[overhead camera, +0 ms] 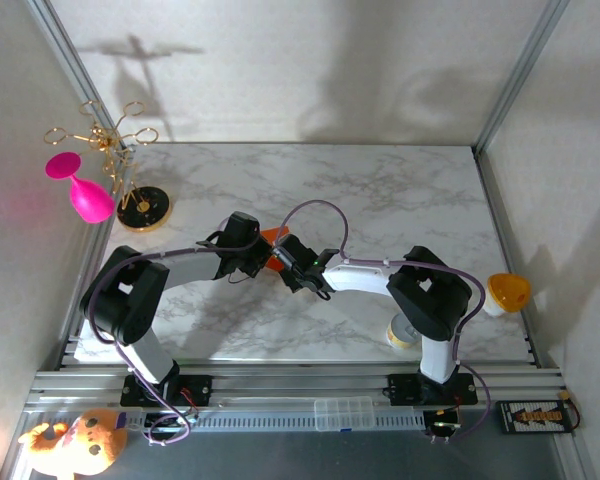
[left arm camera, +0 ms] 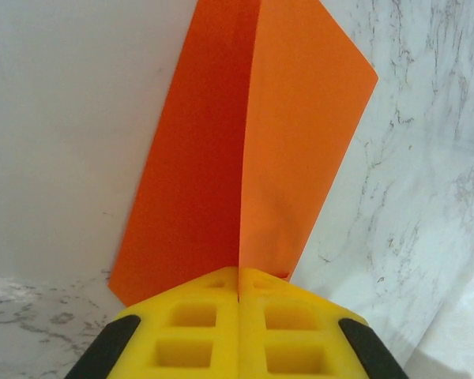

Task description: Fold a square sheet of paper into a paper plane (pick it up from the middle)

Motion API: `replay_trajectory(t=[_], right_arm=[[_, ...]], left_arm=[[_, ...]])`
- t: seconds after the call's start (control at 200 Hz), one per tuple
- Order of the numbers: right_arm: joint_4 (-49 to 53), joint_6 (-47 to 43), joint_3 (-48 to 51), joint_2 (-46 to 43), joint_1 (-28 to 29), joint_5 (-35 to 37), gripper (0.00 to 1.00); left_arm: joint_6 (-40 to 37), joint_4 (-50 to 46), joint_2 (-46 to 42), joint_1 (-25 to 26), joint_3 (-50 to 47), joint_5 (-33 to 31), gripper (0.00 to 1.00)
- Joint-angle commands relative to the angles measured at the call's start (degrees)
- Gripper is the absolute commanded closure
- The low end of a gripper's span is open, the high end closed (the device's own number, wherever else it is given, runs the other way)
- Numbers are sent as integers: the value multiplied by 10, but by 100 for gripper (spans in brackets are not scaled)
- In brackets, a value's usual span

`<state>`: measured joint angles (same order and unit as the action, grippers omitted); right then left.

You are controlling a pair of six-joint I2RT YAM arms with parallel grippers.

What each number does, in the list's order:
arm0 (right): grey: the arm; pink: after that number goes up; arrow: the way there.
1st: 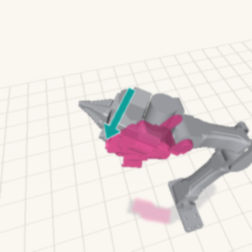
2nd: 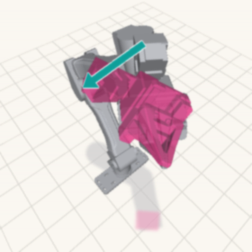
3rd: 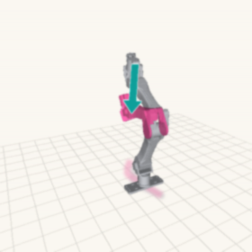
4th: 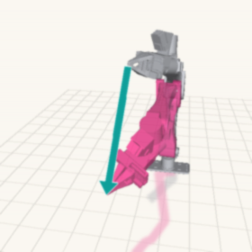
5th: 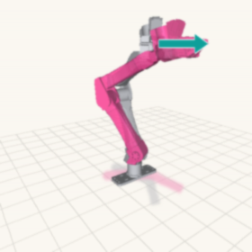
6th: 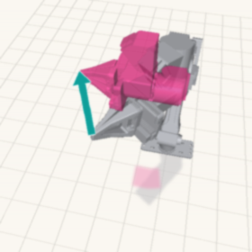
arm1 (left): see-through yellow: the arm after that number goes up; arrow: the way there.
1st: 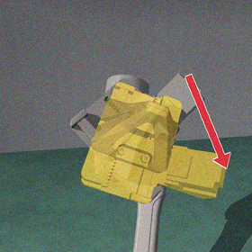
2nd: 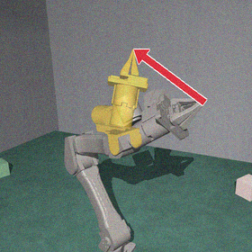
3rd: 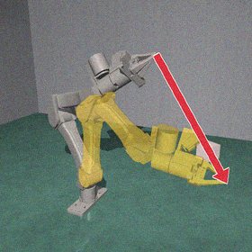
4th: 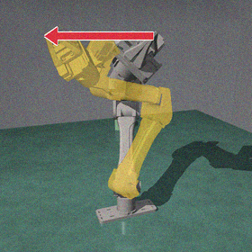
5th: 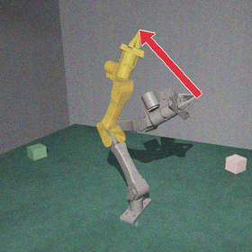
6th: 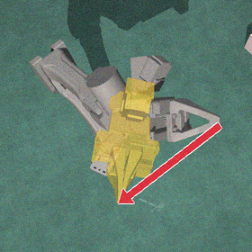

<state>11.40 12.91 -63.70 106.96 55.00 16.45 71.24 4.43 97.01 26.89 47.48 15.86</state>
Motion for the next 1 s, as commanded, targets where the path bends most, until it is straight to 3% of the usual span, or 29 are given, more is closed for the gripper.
replay_trajectory(t=[0.0, 0.31, 0.521, 0.666, 0.996], right_arm=[[-5, 4, 13, 4, 2, -5, 88], [-52, 0, 53, -9, -2, -31, 90], [-70, -6, 67, -22, -12, -65, 91], [-78, -14, 69, -41, -30, -132, 91], [-99, -7, 72, -40, -79, -286, 93]], left_arm=[[5, -7, -11, -5, 12, -2, 90], [-3, -29, -57, -49, 4, -30, 71], [4, -15, -99, -61, -34, -42, 71], [-5, 37, -113, -58, -78, -12, 75], [-31, 135, -85, -2, -119, 27, 81]])
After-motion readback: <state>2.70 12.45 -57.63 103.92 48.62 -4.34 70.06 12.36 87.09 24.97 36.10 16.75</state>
